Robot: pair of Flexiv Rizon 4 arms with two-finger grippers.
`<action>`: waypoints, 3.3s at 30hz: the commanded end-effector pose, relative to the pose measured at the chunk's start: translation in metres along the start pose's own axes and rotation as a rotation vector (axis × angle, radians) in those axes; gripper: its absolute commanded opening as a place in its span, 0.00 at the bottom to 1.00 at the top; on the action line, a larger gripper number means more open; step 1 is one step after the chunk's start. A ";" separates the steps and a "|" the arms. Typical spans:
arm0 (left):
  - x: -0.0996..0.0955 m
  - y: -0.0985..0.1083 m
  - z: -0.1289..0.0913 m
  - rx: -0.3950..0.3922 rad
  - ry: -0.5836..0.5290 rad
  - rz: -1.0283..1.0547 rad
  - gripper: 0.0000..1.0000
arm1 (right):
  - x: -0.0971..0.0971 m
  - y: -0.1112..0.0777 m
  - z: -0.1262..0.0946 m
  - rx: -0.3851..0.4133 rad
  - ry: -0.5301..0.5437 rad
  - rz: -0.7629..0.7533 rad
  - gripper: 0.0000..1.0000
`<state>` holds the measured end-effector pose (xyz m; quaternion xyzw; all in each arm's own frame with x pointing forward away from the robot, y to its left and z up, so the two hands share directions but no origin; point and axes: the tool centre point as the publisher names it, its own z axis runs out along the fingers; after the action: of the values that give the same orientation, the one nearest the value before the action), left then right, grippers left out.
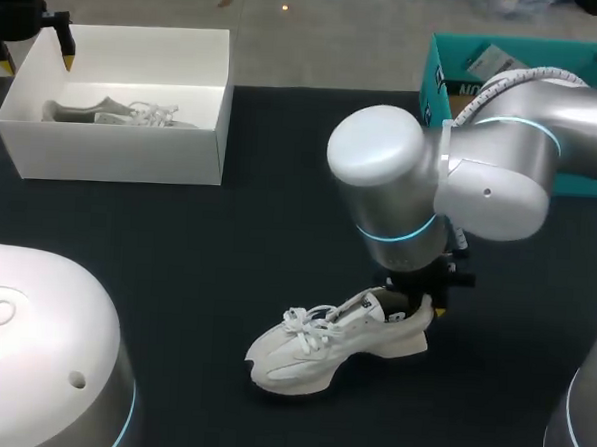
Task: Take the shoe out of the shoebox, open the shoe tongue, remove and reinsert the insole, then place the shoe into the shoebox
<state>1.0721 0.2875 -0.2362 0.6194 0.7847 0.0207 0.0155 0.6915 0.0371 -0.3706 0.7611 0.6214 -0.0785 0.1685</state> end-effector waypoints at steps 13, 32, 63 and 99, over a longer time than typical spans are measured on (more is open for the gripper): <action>0.001 0.000 -0.001 0.001 0.001 0.001 1.00 | 0.013 -0.019 -0.035 -0.016 0.029 0.039 1.00; 0.001 0.000 -0.001 0.001 0.001 0.001 1.00 | -0.034 0.001 -0.116 -0.165 0.671 -0.719 1.00; 0.001 0.000 -0.001 0.001 0.001 0.001 1.00 | -0.087 0.007 -0.117 -0.749 1.069 -1.771 1.00; 0.001 0.000 -0.001 0.001 0.001 0.001 1.00 | -0.142 0.023 -0.068 -0.872 0.934 -1.426 1.00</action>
<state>1.0720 0.2876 -0.2361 0.6194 0.7847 0.0207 0.0154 0.6852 -0.0709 -0.2533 0.0162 0.9336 0.3551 0.0446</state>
